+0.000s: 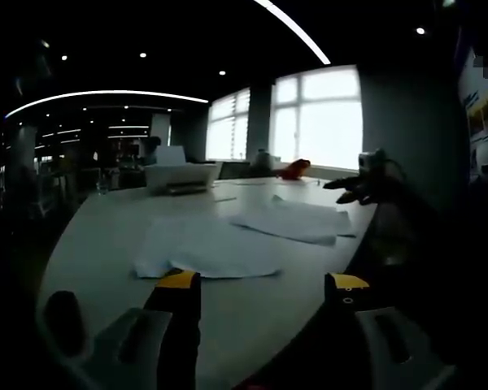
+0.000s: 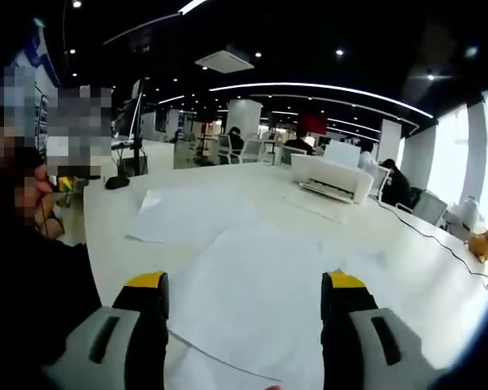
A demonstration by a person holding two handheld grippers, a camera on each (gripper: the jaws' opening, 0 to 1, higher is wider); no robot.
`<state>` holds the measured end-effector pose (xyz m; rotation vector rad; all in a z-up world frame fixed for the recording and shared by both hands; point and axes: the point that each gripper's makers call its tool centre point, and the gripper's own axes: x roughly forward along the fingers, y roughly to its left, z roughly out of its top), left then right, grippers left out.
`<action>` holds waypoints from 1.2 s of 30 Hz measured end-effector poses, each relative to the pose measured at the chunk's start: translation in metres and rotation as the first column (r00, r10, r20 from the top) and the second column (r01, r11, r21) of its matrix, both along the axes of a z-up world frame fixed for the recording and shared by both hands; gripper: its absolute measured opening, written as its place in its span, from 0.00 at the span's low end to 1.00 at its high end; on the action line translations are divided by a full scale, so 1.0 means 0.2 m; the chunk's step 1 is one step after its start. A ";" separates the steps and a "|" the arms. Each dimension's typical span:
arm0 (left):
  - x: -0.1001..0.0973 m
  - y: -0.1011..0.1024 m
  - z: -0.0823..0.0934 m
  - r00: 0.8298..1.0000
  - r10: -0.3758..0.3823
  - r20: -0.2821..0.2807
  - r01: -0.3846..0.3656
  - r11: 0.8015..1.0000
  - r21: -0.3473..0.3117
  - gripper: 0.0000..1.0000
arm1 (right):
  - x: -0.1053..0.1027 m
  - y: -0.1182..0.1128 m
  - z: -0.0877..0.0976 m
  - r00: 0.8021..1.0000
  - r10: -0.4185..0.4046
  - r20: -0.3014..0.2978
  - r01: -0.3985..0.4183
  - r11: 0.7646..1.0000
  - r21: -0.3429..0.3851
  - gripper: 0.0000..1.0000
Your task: Organize the stack of printing papers by aligning and flattening the scattered papers on the table
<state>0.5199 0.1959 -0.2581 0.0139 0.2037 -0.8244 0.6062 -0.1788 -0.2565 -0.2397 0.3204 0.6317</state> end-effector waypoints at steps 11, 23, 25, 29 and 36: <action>0.00 0.00 0.00 1.000 -0.004 -0.001 0.004 1.000 -0.004 0.64 | 0.05 0.02 0.05 1.000 0.010 0.008 -0.010 1.000 -0.021 0.71; 0.00 -0.02 0.03 1.000 -0.010 0.010 0.010 1.000 -0.001 0.63 | 0.09 0.00 0.08 1.000 -0.003 0.018 0.004 1.000 -0.029 0.69; 0.00 -0.02 0.03 1.000 -0.012 0.011 0.012 1.000 -0.001 0.63 | 0.09 -0.01 0.08 1.000 -0.008 0.018 0.008 1.000 -0.029 0.68; 0.00 -0.03 0.04 1.000 -0.016 0.013 0.016 1.000 0.000 0.63 | 0.09 -0.02 0.09 1.000 -0.012 0.020 0.013 0.999 -0.032 0.67; -0.01 -0.02 0.06 1.000 -0.019 0.022 0.019 1.000 -0.002 0.62 | 0.09 -0.03 0.12 1.000 -0.015 0.027 0.016 0.999 -0.036 0.65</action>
